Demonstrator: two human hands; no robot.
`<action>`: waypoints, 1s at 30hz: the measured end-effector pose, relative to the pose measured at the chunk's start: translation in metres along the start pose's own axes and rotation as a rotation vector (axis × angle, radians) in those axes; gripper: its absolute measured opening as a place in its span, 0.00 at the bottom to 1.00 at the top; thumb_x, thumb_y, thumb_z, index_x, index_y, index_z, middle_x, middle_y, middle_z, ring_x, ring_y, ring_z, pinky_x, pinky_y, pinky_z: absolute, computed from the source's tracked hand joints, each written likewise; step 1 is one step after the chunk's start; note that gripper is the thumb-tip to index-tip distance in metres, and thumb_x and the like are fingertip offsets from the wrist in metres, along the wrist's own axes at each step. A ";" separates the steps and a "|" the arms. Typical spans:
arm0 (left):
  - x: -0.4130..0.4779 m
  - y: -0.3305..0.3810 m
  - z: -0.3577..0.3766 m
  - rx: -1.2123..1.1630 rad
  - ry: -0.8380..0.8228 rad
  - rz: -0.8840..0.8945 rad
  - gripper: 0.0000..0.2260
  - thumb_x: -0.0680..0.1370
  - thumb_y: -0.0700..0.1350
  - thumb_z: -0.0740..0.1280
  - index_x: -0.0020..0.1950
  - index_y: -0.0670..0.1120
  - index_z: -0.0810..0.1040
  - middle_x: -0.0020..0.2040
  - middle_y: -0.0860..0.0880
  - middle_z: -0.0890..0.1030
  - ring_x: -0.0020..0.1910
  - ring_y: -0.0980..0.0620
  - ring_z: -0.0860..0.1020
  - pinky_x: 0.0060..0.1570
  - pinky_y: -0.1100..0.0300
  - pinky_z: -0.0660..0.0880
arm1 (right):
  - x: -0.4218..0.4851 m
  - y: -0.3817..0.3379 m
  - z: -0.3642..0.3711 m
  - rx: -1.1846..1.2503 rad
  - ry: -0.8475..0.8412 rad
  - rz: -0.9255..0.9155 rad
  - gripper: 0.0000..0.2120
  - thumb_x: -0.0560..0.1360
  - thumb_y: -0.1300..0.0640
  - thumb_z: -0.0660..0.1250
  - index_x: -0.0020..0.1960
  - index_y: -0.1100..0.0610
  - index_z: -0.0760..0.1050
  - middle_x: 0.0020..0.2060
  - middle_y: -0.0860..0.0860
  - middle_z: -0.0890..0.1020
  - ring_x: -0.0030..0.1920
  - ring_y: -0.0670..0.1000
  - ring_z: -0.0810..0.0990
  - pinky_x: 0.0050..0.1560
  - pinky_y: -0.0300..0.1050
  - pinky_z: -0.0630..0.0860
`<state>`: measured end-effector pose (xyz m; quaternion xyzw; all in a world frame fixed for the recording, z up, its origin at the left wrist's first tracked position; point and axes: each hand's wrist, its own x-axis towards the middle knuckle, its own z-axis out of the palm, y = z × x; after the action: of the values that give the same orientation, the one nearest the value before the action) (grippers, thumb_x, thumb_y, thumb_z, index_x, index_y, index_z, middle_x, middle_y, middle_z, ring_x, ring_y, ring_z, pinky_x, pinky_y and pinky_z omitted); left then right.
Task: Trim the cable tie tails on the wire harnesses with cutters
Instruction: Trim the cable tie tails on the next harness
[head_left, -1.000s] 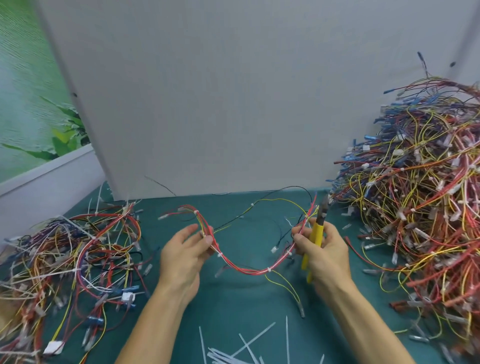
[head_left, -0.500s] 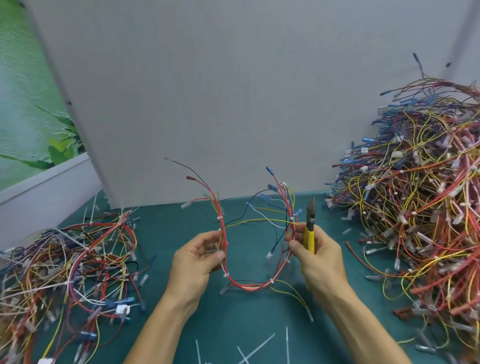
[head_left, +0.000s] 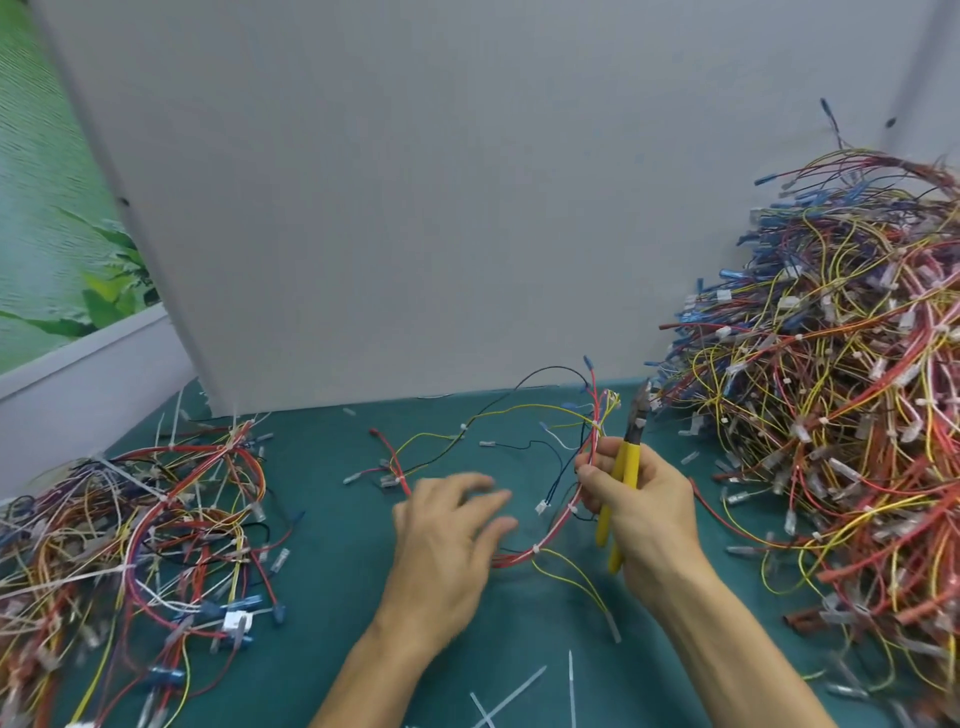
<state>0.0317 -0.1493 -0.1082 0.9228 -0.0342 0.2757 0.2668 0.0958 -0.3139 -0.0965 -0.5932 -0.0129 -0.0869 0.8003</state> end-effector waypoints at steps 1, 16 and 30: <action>-0.002 0.004 0.003 -0.031 -0.065 0.063 0.14 0.74 0.55 0.67 0.57 0.54 0.82 0.56 0.58 0.79 0.55 0.55 0.72 0.52 0.58 0.61 | 0.000 0.000 0.000 0.005 0.000 0.005 0.11 0.73 0.73 0.68 0.46 0.57 0.77 0.35 0.49 0.84 0.35 0.46 0.80 0.35 0.38 0.76; 0.005 0.003 0.009 -0.852 0.008 -0.430 0.12 0.74 0.34 0.70 0.43 0.52 0.84 0.32 0.58 0.80 0.29 0.63 0.72 0.32 0.73 0.68 | -0.012 -0.019 -0.002 -0.521 0.096 -0.309 0.09 0.77 0.56 0.67 0.38 0.53 0.73 0.26 0.44 0.77 0.31 0.46 0.72 0.34 0.42 0.69; -0.003 0.011 0.017 -0.746 -0.116 -0.216 0.22 0.72 0.32 0.71 0.48 0.62 0.83 0.46 0.49 0.79 0.37 0.57 0.72 0.44 0.66 0.72 | -0.037 0.006 0.020 -0.806 -0.096 -0.156 0.14 0.76 0.49 0.68 0.36 0.56 0.73 0.29 0.50 0.78 0.34 0.51 0.73 0.39 0.46 0.70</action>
<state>0.0355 -0.1674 -0.1166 0.7748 -0.0497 0.1621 0.6090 0.0624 -0.2884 -0.1010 -0.8596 -0.0602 -0.1176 0.4935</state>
